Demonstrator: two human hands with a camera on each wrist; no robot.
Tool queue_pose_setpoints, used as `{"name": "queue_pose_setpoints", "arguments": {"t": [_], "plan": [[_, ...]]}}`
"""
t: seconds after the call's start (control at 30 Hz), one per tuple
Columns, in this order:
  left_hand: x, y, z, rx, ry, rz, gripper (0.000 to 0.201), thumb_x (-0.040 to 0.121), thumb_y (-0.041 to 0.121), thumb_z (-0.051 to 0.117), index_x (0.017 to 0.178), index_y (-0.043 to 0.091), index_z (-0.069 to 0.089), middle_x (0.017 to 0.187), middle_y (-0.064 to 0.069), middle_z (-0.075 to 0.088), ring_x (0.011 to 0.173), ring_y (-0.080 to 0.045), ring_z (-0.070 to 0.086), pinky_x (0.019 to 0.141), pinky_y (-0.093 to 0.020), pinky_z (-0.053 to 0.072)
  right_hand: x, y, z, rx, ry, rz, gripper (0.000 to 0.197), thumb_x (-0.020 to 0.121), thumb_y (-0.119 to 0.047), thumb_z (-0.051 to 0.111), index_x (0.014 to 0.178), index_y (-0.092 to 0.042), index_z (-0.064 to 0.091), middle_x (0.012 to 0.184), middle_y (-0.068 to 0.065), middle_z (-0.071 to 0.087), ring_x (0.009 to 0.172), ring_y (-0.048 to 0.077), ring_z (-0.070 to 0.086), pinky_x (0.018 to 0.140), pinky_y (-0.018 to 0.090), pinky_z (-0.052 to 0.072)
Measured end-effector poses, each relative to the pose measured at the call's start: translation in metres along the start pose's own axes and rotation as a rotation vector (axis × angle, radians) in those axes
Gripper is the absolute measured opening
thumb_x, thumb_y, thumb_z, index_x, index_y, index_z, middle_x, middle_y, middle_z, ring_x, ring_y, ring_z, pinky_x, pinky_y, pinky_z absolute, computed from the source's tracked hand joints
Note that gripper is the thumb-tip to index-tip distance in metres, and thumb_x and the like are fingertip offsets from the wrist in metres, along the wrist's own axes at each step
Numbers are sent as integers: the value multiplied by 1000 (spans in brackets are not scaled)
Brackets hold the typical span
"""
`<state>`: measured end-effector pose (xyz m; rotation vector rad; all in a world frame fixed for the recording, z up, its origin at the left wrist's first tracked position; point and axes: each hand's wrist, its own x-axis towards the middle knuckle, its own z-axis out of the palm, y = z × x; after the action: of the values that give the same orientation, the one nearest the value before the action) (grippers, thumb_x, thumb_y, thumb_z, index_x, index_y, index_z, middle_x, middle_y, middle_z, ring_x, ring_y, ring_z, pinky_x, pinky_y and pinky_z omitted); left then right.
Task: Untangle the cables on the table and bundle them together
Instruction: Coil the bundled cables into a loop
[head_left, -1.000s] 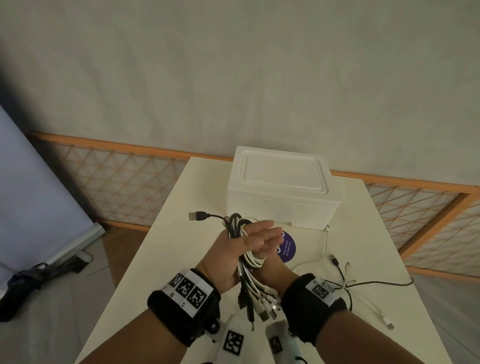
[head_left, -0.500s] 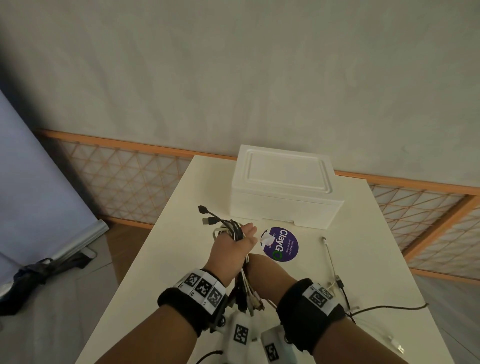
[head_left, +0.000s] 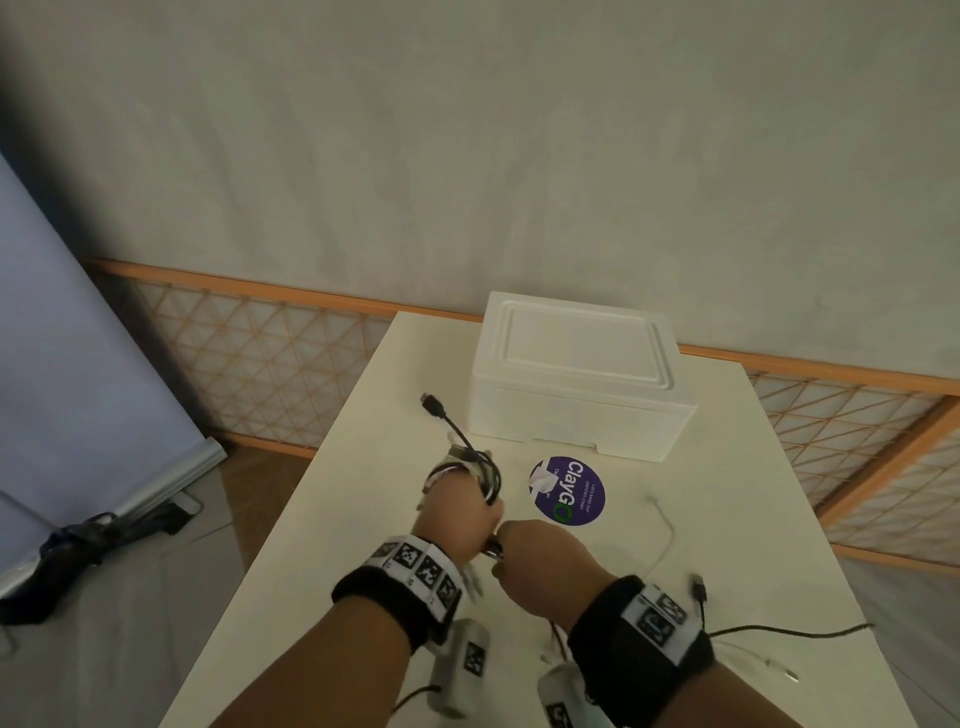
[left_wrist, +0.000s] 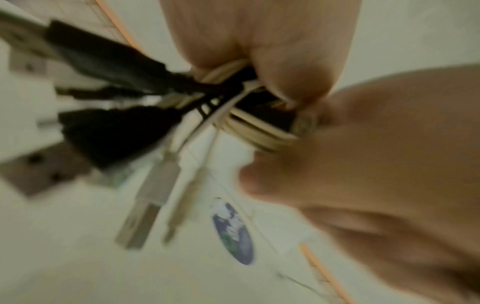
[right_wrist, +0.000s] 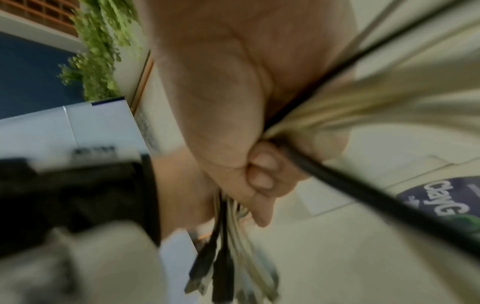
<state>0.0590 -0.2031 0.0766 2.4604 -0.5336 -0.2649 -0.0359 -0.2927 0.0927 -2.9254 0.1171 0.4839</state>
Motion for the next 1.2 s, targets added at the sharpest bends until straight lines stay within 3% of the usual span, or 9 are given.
{"name": "queue_pose_setpoints", "arguments": {"t": [0.1,0.23,0.43,0.53,0.63,0.83,0.97,1.07,1.2], "plan": [[5,-20,-9,77,20,-49,20,87,32,58,88,12,56,72,3,53,78,-17,60,70,-25,48,-15,5,-9,16,21,-12,27,96,-33,45,111,-12,55,108,7,62,98,26,59,81,35,45],[-2,-18,-16,116,-73,27,33,86,41,62,79,12,49,66,-7,49,74,-24,60,63,-27,41,-22,17,-27,-162,161,-92,34,94,-48,44,108,-18,53,103,2,64,95,25,62,73,34,48],[-21,-7,-32,-572,-439,118,64,67,75,63,67,11,54,54,-9,58,46,-26,59,52,-31,50,-13,42,-51,-306,504,-267,36,86,-57,43,81,-25,60,67,-6,60,58,18,60,45,27,38],[-28,2,-36,-579,-536,173,55,59,48,76,77,-2,59,53,-11,55,46,-21,51,53,-27,46,-9,48,-61,-248,665,-358,35,82,-54,41,73,-28,63,58,-10,53,48,14,51,38,24,38],[-29,6,-41,-521,-585,190,31,81,18,70,98,-6,62,61,-18,56,51,-23,51,56,-25,47,-5,50,-64,-187,788,-504,18,81,-44,58,80,-28,65,64,-10,54,52,14,49,41,25,41],[-37,18,-54,-614,-676,175,9,77,9,54,76,0,57,67,-32,51,47,-23,47,51,-23,44,14,52,-67,46,737,-636,37,88,-59,44,108,-34,64,118,-10,65,97,15,61,81,35,49],[-39,23,-61,-725,-718,209,16,68,16,59,73,0,57,63,-32,46,42,-23,43,59,-31,49,16,45,-59,571,577,-689,56,91,-57,39,98,-10,68,110,4,70,125,-3,48,111,28,32],[-42,29,-62,-843,-745,214,23,64,21,59,72,-1,57,53,-16,48,40,-20,44,57,-29,49,11,32,-53,1051,397,-582,45,90,-56,48,97,-18,71,105,6,70,122,7,53,105,26,40],[-44,31,-56,-923,-748,220,37,66,21,58,76,-14,55,57,-26,49,38,-16,47,55,-28,48,8,10,-44,1220,587,-434,53,89,-44,45,74,4,61,67,4,60,68,17,59,65,29,48]]}}
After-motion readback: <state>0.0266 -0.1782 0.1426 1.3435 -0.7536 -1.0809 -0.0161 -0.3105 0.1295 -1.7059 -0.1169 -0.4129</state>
